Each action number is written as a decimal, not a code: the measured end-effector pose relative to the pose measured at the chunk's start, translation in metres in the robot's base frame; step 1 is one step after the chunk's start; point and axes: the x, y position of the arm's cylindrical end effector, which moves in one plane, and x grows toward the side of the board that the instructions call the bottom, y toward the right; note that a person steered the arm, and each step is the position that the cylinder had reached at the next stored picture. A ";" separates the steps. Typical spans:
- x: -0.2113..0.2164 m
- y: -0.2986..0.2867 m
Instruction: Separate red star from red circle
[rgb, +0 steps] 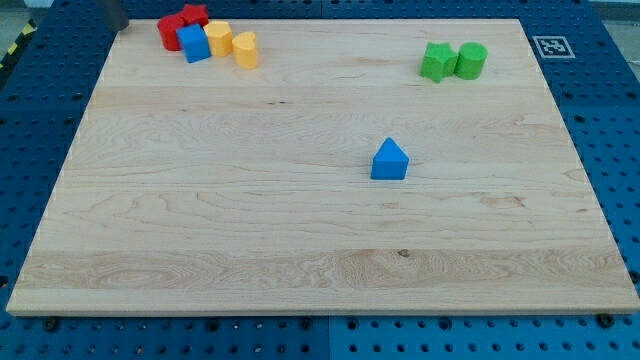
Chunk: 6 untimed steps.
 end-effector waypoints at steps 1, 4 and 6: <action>0.000 0.014; 0.000 0.091; 0.015 0.126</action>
